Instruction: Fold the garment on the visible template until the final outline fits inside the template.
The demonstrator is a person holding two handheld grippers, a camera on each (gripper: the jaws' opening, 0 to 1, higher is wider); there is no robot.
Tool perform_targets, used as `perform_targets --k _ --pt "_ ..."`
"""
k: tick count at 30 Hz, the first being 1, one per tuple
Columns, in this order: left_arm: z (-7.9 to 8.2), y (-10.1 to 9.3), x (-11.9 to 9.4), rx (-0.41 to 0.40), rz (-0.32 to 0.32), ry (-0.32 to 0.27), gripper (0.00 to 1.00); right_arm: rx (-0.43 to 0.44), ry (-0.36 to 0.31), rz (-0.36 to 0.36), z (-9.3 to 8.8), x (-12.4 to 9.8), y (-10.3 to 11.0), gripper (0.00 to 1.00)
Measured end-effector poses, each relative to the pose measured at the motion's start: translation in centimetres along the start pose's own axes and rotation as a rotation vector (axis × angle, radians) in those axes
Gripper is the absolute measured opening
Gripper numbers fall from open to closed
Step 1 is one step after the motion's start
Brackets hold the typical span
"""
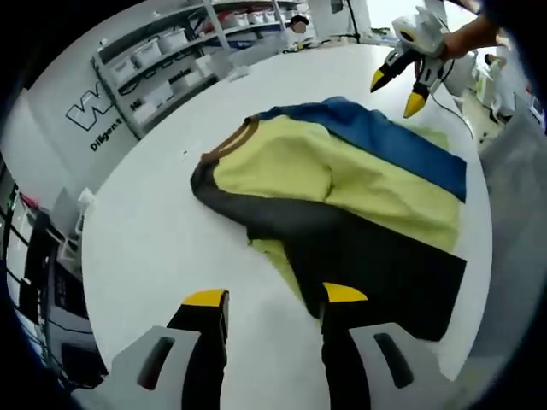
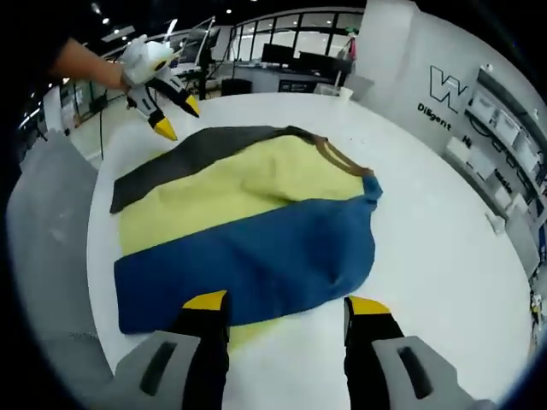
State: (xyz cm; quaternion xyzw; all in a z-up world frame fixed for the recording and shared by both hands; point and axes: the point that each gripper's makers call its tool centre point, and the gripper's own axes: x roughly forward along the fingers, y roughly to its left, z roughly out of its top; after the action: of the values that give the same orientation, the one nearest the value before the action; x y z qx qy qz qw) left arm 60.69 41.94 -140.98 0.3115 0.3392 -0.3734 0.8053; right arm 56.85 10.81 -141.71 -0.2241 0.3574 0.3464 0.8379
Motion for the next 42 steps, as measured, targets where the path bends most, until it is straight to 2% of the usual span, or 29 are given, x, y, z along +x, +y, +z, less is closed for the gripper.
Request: perform_targets --k 4,7,9,11,15,21,24,26,28,31,32,33,34,37,42 --pt "-0.4 -0.8 -0.2 -0.02 -0.009 -0.007 0.39 0.019 0.006 0.013 -0.5 0.0 0.7 0.46" --pt "-1.5 -1.6 -0.4 -0.021 -0.021 0.015 0.36 0.027 0.024 0.045 -1.0 -0.2 1.8 0.39" --pt "-2.3 -2.2 -0.5 -0.039 -0.028 0.025 0.35 0.0 0.03 0.046 -1.3 -0.4 2.2 0.35" --pt "-3.0 -2.5 -0.6 -0.047 -0.035 0.041 0.35 0.022 0.033 0.061 -1.5 -0.4 2.6 0.35" --pt "-4.2 -3.2 -0.5 -0.066 -0.052 0.077 0.25 0.034 0.041 0.081 -2.0 -0.3 3.6 0.35" --pt "-4.7 -4.4 -0.6 -0.085 -0.082 0.08 0.12 0.086 0.043 0.069 -2.1 -0.4 3.9 0.31" --pt "-4.6 -4.8 -0.6 -0.074 -0.093 0.077 0.07 0.145 0.063 0.064 -3.0 -0.3 4.1 0.27" --pt "-4.8 -5.0 -0.6 -0.065 -0.093 0.09 0.03 0.147 0.071 0.067 -3.4 -0.3 4.3 0.25" --pt "-4.9 -5.0 -0.7 -0.077 -0.093 0.103 0.02 0.132 0.091 0.077 -4.0 -0.3 4.7 0.23" --pt "-4.9 -4.9 -0.7 -0.127 -0.083 0.121 0.02 0.021 0.139 0.066 -5.2 -0.6 5.3 0.07" --pt "-4.9 -4.9 -0.6 -0.133 -0.082 0.124 0.02 0.021 0.074 0.065 -4.3 -0.4 5.6 0.04" --pt "-5.0 -4.9 -0.6 -0.136 -0.08 0.126 0.01 0.021 0.106 0.063 -5.0 -0.7 5.7 0.02" --pt "-5.0 -5.0 -0.7 -0.135 -0.079 0.126 0.01 0.029 0.101 0.063 -4.9 -0.8 5.8 0.0" --pt "-5.1 -5.0 -0.8 -0.15 -0.073 0.135 0.01 -0.004 0.105 0.054 -4.9 -0.9 5.9 0.0" --pt "-5.8 -5.7 -1.5 -0.126 -0.088 0.15 0.01 -0.051 0.121 0.035 -5.2 -1.1 6.1 0.0"
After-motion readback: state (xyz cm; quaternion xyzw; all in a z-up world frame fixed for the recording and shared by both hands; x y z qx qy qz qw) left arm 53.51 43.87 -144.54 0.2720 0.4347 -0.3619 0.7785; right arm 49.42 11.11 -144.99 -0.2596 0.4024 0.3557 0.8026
